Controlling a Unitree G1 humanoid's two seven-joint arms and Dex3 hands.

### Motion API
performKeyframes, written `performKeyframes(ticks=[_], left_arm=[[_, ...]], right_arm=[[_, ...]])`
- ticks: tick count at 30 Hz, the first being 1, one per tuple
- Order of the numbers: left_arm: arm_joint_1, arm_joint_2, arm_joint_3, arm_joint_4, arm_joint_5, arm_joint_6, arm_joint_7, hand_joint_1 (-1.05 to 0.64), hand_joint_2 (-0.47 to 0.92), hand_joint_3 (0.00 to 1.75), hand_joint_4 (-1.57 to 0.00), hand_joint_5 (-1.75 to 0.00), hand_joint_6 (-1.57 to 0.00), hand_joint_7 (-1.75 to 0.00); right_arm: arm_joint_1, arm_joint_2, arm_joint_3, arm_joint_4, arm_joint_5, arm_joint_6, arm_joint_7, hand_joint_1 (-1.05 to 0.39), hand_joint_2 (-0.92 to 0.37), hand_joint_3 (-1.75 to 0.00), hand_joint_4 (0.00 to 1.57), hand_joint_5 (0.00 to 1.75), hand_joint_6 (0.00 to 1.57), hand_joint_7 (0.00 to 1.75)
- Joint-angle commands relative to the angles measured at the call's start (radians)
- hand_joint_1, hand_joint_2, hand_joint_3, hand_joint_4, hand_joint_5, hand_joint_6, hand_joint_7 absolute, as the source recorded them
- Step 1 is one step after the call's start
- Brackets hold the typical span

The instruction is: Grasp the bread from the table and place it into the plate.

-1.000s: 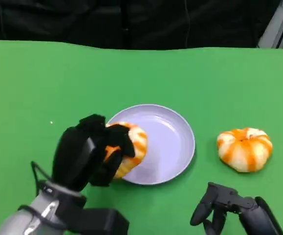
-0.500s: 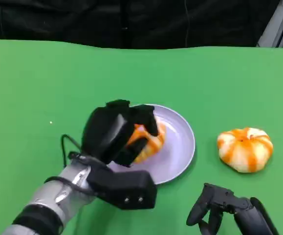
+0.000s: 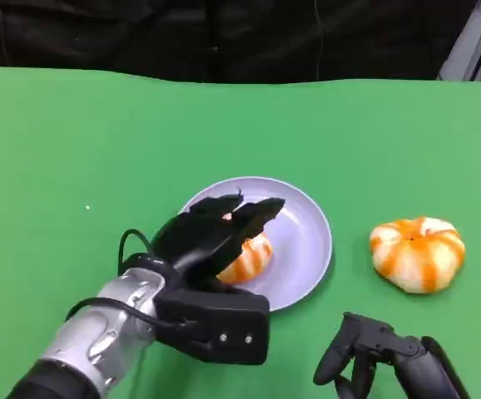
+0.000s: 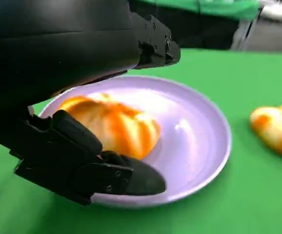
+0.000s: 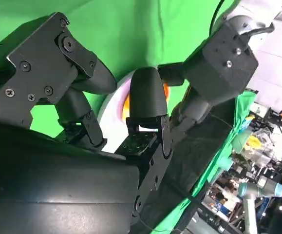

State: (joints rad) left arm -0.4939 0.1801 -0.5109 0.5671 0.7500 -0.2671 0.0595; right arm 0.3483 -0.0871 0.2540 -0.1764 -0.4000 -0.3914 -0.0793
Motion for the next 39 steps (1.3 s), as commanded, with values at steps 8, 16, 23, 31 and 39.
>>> performKeyframes(ticks=[8, 16, 23, 31, 39], left_arm=[[0.142, 0.175, 0.097, -0.291, -0.069, -0.062, -0.045, -0.75, 0.92, 0.54, 0.00, 0.00, -0.05, -0.02], [0.304, 0.244, 0.199, -0.339, -0.127, -0.265, 0.101, -0.62, 0.92, 0.42, -0.14, -0.09, -0.19, -0.07], [0.416, 0.260, 0.277, -0.310, -0.210, -0.429, 0.152, -0.47, 0.92, 0.28, -0.38, -0.26, -0.42, -0.13], [0.493, 0.227, 0.364, -0.290, -0.322, -0.544, 0.161, -0.26, 0.92, 0.16, -0.82, -0.50, -0.86, -0.18], [0.598, 0.128, 0.427, -0.351, -0.410, -0.557, 0.163, 0.05, 0.26, 1.49, -0.89, -1.65, -0.95, -1.14]], right_arm=[[0.013, 0.003, 0.011, -0.044, 0.002, 0.029, 0.003, -0.02, -0.32, -1.39, 0.78, 1.75, 0.74, 1.34], [0.021, -0.009, 0.004, -0.071, 0.018, 0.043, 0.019, -0.01, -0.30, -1.41, 0.81, 1.75, 0.75, 1.36], [0.026, -0.016, 0.002, -0.067, 0.025, 0.029, 0.025, 0.01, -0.31, -1.40, 0.80, 1.75, 0.75, 1.37], [0.026, -0.018, -0.002, -0.074, 0.023, 0.033, 0.024, 0.00, -0.32, -1.37, 0.78, 1.74, 0.74, 1.37], [0.026, -0.028, -0.017, -0.081, 0.033, 0.033, 0.033, 0.00, -0.31, -1.39, 0.80, 1.74, 0.76, 1.36]])
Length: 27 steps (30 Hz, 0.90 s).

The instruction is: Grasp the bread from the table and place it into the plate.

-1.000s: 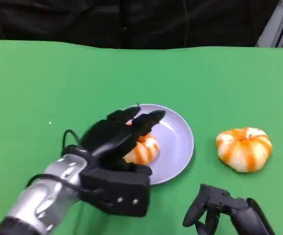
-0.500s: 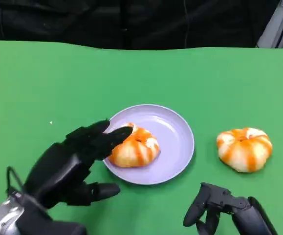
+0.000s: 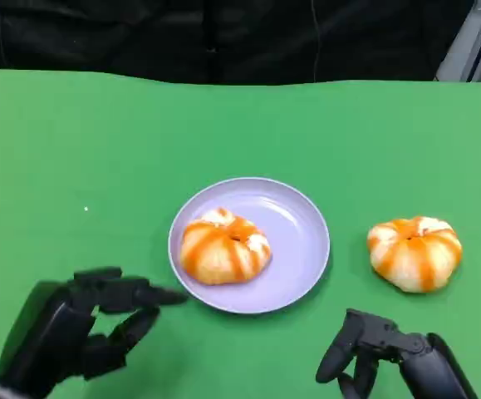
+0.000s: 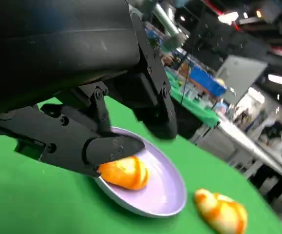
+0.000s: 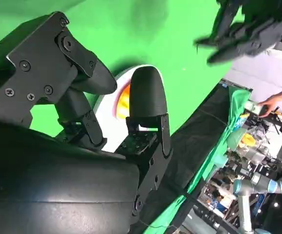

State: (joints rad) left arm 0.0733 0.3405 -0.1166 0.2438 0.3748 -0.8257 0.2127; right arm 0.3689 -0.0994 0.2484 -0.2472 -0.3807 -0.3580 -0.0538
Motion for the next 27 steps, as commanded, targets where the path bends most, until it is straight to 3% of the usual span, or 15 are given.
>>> performKeyframes(ticks=[1, 12, 22, 27], left_arm=[[0.028, -0.045, 0.039, -0.022, -0.039, -0.001, 0.012, 0.07, 0.25, 1.53, -0.88, -1.66, -0.93, -1.23], [0.010, -0.093, 0.062, -0.012, -0.105, 0.047, -0.057, 0.08, 0.24, 1.54, -0.93, -1.63, -0.89, -1.41], [-0.006, -0.077, 0.059, -0.001, -0.063, 0.015, -0.089, 0.04, 0.18, 1.59, -0.94, -1.67, -0.88, -1.44], [-0.014, -0.066, 0.060, 0.006, 0.016, -0.007, -0.072, -0.05, 0.19, 1.58, -0.93, -1.69, -0.89, -1.40]], right_arm=[[0.004, -0.016, -0.011, -0.011, 0.012, 0.002, 0.007, -0.01, -0.31, -1.40, 0.80, 1.75, 0.76, 1.36], [-0.020, -0.012, -0.007, 0.016, 0.006, -0.010, -0.005, 0.04, -0.26, -1.45, 0.82, 1.72, 0.77, 1.35], [-0.010, -0.016, -0.014, 0.008, 0.003, 0.002, -0.003, 0.01, -0.31, -1.38, 0.81, 1.72, 0.76, 1.32], [-0.014, -0.022, -0.020, 0.015, 0.009, -0.010, -0.001, -0.01, -0.32, -1.36, 0.82, 1.73, 0.77, 1.32]])
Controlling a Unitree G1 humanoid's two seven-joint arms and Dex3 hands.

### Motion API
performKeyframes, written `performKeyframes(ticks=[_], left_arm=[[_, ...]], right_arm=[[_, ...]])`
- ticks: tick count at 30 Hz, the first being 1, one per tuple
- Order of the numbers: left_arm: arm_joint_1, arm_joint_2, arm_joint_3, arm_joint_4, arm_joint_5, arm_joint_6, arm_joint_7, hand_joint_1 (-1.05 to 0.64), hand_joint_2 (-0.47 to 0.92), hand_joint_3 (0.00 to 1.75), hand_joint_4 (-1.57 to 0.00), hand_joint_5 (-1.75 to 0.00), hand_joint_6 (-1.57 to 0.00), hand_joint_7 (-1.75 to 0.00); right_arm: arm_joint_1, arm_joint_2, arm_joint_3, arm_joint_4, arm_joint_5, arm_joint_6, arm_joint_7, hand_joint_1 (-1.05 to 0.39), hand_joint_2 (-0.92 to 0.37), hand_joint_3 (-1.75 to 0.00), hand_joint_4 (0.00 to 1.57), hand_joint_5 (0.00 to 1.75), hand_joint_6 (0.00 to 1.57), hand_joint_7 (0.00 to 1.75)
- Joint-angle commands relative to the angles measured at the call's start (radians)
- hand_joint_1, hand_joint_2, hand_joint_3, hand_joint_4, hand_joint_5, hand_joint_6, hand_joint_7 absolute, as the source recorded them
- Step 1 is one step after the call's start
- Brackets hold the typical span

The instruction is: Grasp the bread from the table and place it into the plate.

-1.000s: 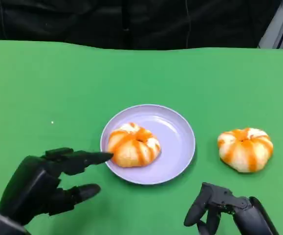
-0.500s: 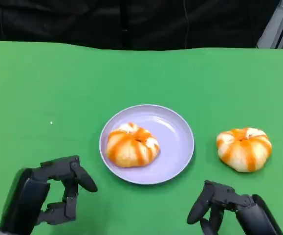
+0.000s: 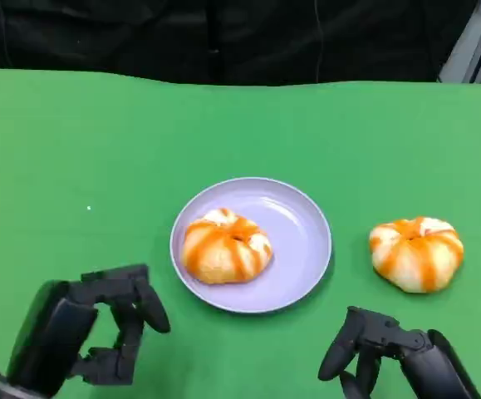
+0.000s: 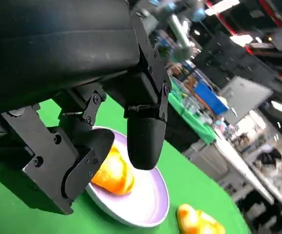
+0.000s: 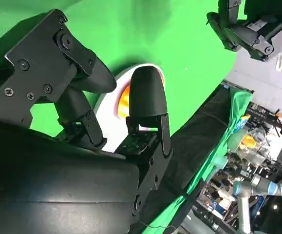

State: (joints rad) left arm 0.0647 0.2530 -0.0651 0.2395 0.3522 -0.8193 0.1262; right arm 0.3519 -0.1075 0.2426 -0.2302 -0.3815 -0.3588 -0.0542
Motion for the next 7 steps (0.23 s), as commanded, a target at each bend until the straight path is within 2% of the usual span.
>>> performKeyframes(ticks=[1, 7], left_arm=[[-0.006, 0.021, 0.010, 0.010, 0.049, -0.013, 0.018, -0.06, 0.19, 1.57, -0.93, -1.69, -0.89, -1.39], [-0.005, 0.010, 0.006, 0.008, 0.039, -0.023, 0.016, -0.03, 0.20, 1.56, -0.91, -1.71, -0.88, -1.39]], right_arm=[[0.003, -0.016, -0.016, -0.002, 0.010, -0.011, -0.001, -0.02, -0.32, -1.36, 0.82, 1.73, 0.77, 1.32], [0.010, -0.022, -0.023, -0.011, 0.017, -0.021, -0.001, 0.00, -0.30, -1.39, 0.83, 1.73, 0.78, 1.33]])
